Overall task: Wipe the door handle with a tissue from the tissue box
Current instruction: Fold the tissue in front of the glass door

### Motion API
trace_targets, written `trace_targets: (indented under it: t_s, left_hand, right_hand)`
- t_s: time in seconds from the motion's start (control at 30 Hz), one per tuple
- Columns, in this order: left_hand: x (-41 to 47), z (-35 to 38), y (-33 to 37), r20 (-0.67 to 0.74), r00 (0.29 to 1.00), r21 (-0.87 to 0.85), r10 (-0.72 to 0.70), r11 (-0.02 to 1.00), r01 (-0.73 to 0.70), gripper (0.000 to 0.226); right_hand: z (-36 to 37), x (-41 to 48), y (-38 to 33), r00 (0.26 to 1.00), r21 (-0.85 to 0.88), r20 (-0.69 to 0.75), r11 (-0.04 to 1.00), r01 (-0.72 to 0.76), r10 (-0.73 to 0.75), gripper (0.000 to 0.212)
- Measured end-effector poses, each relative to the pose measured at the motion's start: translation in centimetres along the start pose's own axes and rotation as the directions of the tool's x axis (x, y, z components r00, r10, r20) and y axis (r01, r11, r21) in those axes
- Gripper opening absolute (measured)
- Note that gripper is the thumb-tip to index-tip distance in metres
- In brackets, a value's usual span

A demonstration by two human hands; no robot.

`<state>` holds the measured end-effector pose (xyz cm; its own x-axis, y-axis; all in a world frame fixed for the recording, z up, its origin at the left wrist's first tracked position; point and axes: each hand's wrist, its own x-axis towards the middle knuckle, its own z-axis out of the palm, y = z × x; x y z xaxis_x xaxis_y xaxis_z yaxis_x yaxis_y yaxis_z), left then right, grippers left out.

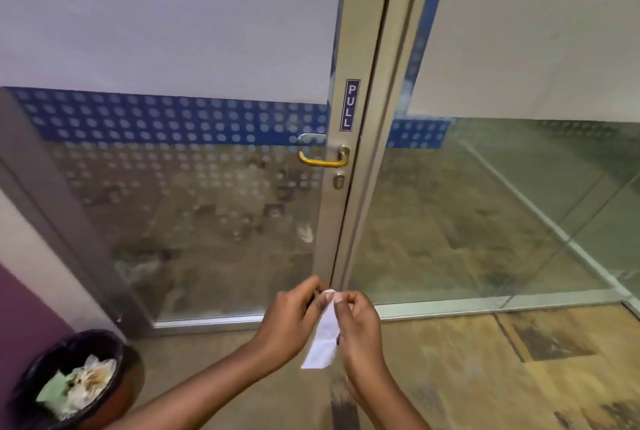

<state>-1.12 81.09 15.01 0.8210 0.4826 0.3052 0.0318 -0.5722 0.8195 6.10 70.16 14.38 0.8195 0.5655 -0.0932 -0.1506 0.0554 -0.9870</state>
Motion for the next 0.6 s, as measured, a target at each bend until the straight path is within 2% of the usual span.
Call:
trace_targets:
  t_s: [0.1, 0.13, 0.17, 0.23, 0.27, 0.33, 0.4, 0.5, 0.57, 0.6]
  left_hand:
    - [2.6, -1.3, -2.4, -0.064, 0.998, -0.035, -0.024, 0.999, 0.022, 0.03]
    - [4.2, -1.8, -3.5, -0.069, 0.997, -0.053, -0.038, 0.998, 0.034, 0.031]
    - [5.3, -2.1, -4.1, -0.068, 0.997, -0.064, -0.044, 0.997, 0.04, 0.031]
    - [8.6, -3.0, -5.6, -0.052, 0.997, -0.059, -0.049, 0.997, 0.046, 0.028]
    - [10.4, -3.3, -6.3, -0.036, 0.998, -0.042, -0.05, 0.998, 0.048, 0.025]
    - [14.1, -3.5, -7.4, 0.022, 0.999, 0.01, -0.043, 0.999, 0.043, 0.022]
    - [17.4, -3.2, -8.1, 0.066, 0.998, 0.042, -0.022, 0.999, 0.019, 0.024]
    - [21.3, -3.1, -8.2, 0.046, 0.996, 0.136, 0.082, 0.987, -0.088, 0.019]
    - [23.7, -3.2, -8.2, -0.042, 0.983, 0.17, 0.177, 0.971, -0.167, 0.023]
    - [24.6, -3.3, -8.2, -0.093, 0.967, 0.185, 0.238, 0.958, -0.218, 0.025]
  right_hand:
    - [1.7, 3.5, -0.4, 0.964, 0.051, 0.255, 0.994, -0.099, 0.083, 0.081]
    - [2.0, 5.3, -0.5, 0.933, 0.053, 0.34, 0.988, -0.145, 0.119, 0.087]
    - [2.1, 6.6, -0.7, 0.906, 0.013, 0.394, 0.985, -0.17, 0.151, 0.079]
    - [2.0, 9.9, -1.3, 0.903, -0.118, 0.395, 0.984, -0.131, 0.167, 0.034]
    - [1.9, 11.8, -1.7, 0.914, -0.166, 0.374, 0.981, -0.103, 0.159, 0.019]
    - [1.7, 15.7, -2.3, 0.924, -0.228, 0.352, 0.971, -0.071, 0.151, 0.013]
    - [1.7, 19.2, -3.6, 0.914, -0.186, 0.381, 0.98, -0.071, 0.138, 0.013]
    - [2.0, 23.1, -5.2, 0.862, 0.107, 0.5, 0.981, -0.163, 0.089, 0.013]
    - [2.1, 25.5, -5.7, 0.87, 0.234, 0.483, 0.944, -0.233, 0.096, 0.011]
    - [2.2, 26.2, -5.9, 0.888, 0.245, 0.448, 0.943, -0.227, 0.098, 0.009]
